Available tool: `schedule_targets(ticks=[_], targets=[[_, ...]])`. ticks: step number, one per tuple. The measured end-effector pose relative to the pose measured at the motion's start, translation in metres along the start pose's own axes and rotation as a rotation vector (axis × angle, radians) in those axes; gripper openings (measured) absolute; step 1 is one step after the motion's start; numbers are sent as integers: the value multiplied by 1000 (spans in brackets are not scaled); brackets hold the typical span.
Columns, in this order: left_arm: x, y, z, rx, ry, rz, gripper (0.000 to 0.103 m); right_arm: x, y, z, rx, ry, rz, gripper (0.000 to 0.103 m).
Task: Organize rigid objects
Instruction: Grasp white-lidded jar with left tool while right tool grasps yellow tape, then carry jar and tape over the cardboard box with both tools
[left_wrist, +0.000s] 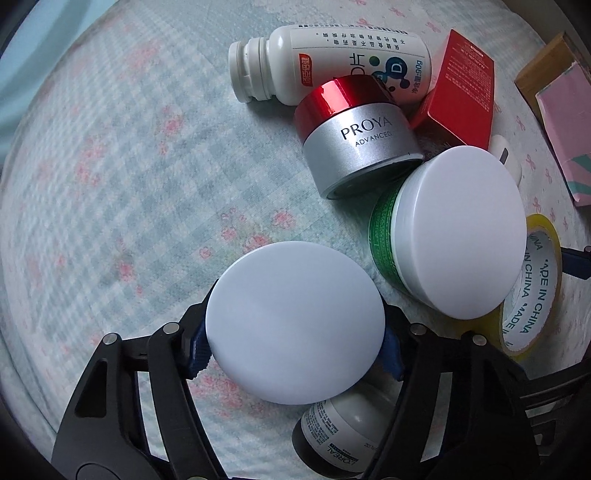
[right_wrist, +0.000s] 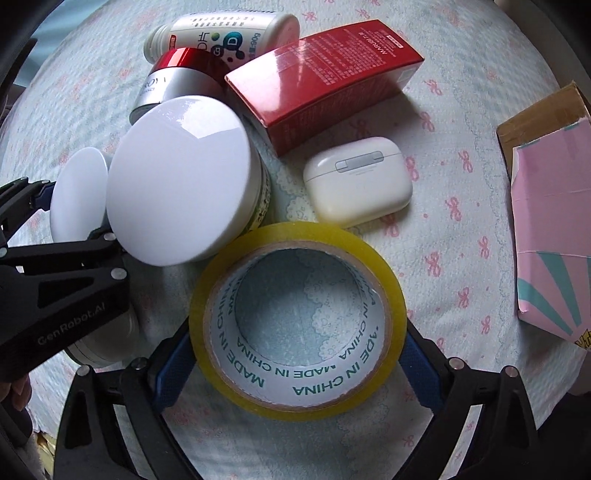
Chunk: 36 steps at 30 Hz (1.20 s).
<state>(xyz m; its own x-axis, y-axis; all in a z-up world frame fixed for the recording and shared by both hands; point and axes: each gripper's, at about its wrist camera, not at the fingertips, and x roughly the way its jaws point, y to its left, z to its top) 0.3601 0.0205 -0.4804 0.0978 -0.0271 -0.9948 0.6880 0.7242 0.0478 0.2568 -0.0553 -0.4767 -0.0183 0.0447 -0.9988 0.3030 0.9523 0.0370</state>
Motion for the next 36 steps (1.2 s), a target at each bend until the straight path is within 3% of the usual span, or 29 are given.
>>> schedule_targets(ticks=[8,17,26,36], targets=[[-7,-1,-4,-39,-5,-17,67,-3,-18,-1,1,-8,23,96],[-47,13,-12,-119,-30,-46,67,-41,-26,-2,-2,-51,12,96],[-132,19,-22,-196,-94,-37,67,-121,-41,-11,-12,-133,21,96],[-247,-27,-18,-196,-230,-54,68,-228,-74,-38,-120,-250,44,96]])
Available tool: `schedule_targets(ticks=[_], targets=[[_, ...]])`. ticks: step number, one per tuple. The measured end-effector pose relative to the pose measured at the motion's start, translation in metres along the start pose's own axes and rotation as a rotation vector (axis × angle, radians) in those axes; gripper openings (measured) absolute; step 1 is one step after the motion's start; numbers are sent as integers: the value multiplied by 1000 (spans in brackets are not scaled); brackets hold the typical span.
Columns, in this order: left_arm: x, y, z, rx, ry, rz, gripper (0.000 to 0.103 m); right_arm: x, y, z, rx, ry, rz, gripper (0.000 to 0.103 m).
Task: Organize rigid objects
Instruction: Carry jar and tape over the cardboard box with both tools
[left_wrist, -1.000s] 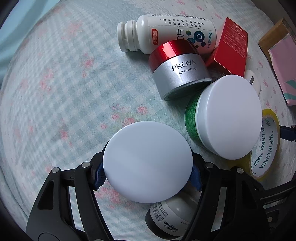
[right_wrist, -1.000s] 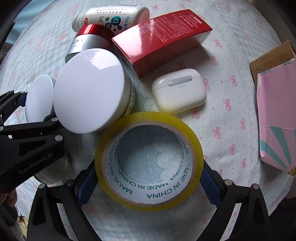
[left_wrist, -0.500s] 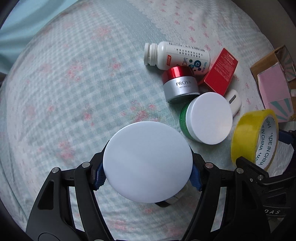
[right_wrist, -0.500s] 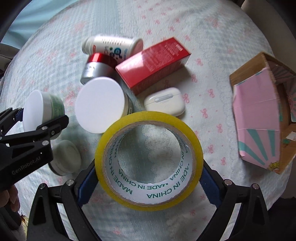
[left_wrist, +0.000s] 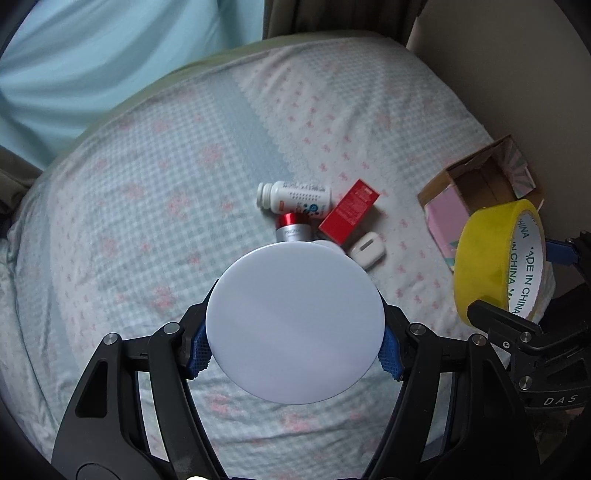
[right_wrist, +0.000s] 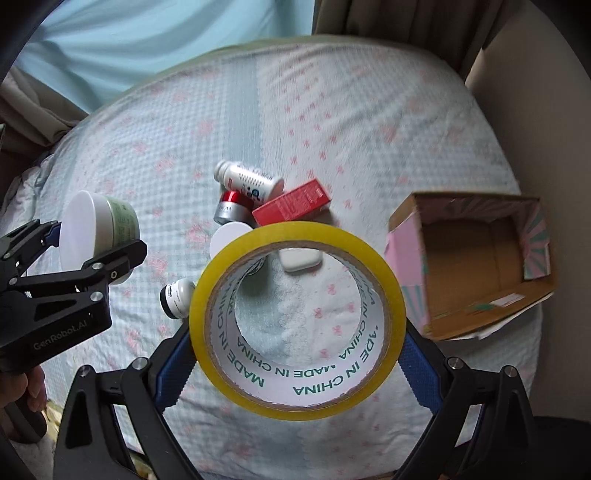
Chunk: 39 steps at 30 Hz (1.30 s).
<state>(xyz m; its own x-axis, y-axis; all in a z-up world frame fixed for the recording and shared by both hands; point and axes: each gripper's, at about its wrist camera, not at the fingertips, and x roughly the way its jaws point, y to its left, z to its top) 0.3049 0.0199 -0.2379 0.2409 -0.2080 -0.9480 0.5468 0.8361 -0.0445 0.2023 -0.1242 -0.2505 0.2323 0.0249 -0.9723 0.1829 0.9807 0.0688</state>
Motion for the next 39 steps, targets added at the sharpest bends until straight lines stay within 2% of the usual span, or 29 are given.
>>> schedule_targets(ticks=[5,10,17,27,32,35,39], targets=[[-45,-47,15,-16,-68,-12,68,-42,-37,1,-52,-46,40,96],[-75,-104,27,-59,-114,-8,67,-72,-91,-1,-111,-67,67,96],[-74,-187,52,-133,-119,-42,68,-88,-182,10,-186,-57,31,96],[0,-296,86,-108,1,-62,68,-39,-317,40,-147,63,6,96],[49,-329,108,-82,71,-51,68,6,-352,53,-147,107,12,96],[84,-344,120,-60,121,-40,68,31,-358,57,-232,99,7,96],[134,-356,131,-43,193,-37,68,62,-351,49,-452,71,-29,96]])
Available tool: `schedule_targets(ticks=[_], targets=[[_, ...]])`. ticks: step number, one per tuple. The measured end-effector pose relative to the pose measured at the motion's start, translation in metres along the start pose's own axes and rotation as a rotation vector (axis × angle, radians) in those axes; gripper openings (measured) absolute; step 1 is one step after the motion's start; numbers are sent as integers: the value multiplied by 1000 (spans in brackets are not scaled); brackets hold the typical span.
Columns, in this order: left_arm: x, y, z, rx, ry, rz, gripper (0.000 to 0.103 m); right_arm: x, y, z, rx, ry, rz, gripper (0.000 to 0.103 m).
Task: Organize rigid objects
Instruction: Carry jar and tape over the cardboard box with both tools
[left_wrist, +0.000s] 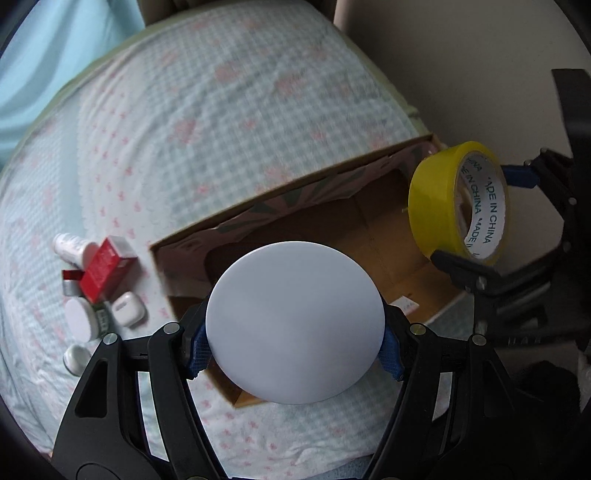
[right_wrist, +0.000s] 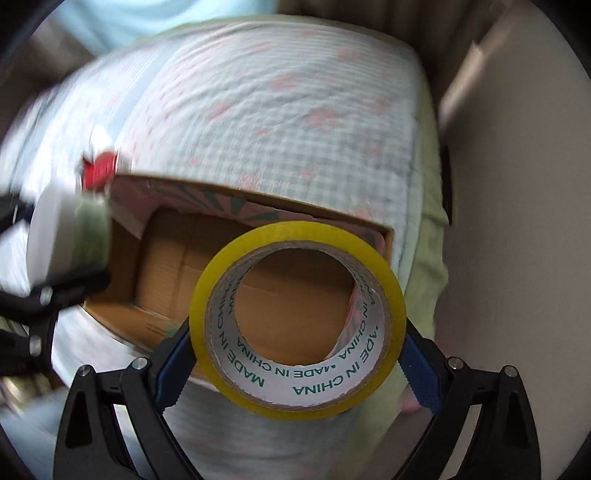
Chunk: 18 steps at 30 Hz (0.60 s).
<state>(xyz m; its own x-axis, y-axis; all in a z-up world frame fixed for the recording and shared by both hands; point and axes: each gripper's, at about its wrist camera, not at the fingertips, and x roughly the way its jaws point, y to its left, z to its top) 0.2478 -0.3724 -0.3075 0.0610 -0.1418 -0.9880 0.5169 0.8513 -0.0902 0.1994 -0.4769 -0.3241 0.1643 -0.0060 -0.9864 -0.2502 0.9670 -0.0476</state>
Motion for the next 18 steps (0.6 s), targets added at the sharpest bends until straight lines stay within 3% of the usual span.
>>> schedule_targets(ticks=[4,9,18], targets=[[47,-3,16,11,61,4,68,34,1,-3,-61,25,46,96],[93,3,27,12,130,20,68,67,11,-3,-128,39,35,96],[131,8,27,39,197,24,68,85,22,-7,-170,21,59,96]])
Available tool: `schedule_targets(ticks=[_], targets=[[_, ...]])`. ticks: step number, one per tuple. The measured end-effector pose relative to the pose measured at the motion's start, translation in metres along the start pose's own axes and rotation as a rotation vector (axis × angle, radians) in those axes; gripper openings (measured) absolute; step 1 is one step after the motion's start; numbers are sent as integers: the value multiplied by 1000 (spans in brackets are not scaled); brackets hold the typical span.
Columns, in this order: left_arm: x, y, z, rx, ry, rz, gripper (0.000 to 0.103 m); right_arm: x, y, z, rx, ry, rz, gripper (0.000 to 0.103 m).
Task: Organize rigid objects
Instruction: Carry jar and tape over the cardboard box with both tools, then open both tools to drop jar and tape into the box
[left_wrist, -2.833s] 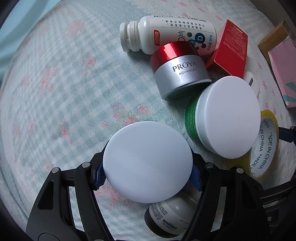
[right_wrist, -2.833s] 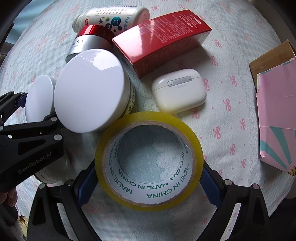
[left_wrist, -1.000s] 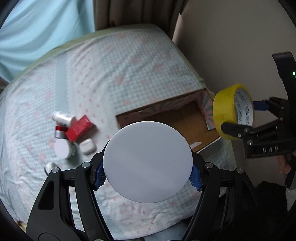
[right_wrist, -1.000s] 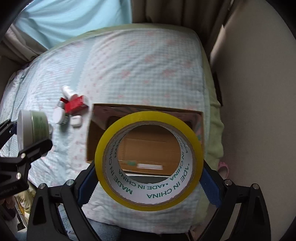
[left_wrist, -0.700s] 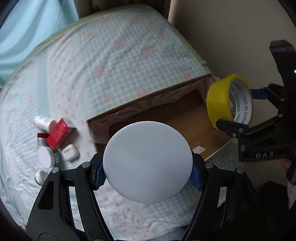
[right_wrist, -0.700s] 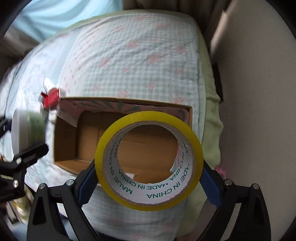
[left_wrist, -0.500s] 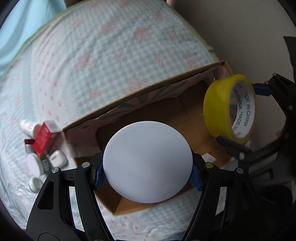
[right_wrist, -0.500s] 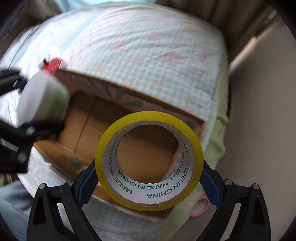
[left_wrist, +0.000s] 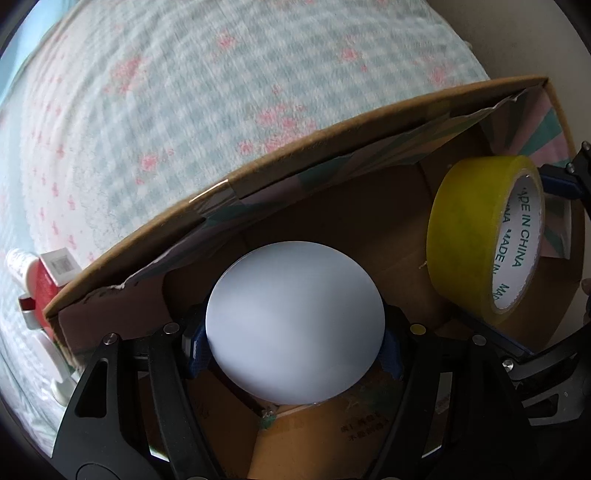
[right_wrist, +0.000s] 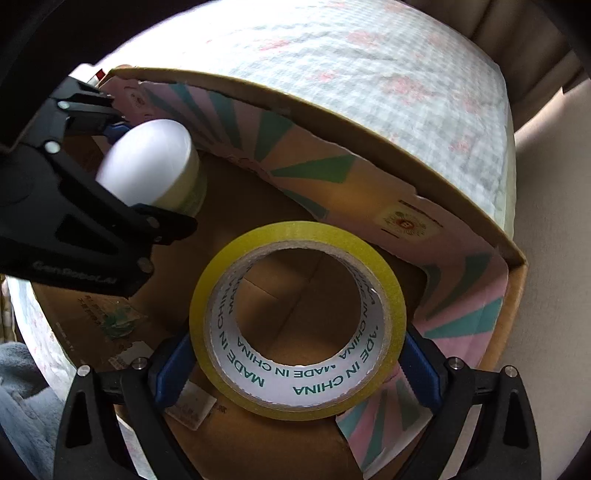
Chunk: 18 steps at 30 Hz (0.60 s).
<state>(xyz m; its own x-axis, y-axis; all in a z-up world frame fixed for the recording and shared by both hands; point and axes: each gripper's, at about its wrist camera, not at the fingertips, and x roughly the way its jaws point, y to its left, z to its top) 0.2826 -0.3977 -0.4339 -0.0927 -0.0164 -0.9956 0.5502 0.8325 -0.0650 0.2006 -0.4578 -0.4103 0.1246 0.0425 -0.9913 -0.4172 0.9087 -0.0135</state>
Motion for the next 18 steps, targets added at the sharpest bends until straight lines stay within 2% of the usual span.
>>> schedule_targets(ticks=[3,5,6,8,11,14,18], targets=[[-1,-2,0,19,-16,24,69,1,-1,-3,5,-10,-13,97],[-5,-4,1,31,-41,30,98,2,-2,-3,-2,-1,-10,97],[-7,-5,1,33,-61,29,103,2,-1,-4,-13,5,-10,97],[-12,-4,4,30,-88,44,103,2,-2,-4,-24,-1,-11,103],[-12,-5,3,27,-95,29,103,-6,-3,-8,15,-60,22,103],[-10,-7,3,41,-96,41,103,-13,-9,-15,56,-96,-31,103],[-12,-12,-3,52,-104,35,103,-19,-14,-23,119,-126,-8,103]])
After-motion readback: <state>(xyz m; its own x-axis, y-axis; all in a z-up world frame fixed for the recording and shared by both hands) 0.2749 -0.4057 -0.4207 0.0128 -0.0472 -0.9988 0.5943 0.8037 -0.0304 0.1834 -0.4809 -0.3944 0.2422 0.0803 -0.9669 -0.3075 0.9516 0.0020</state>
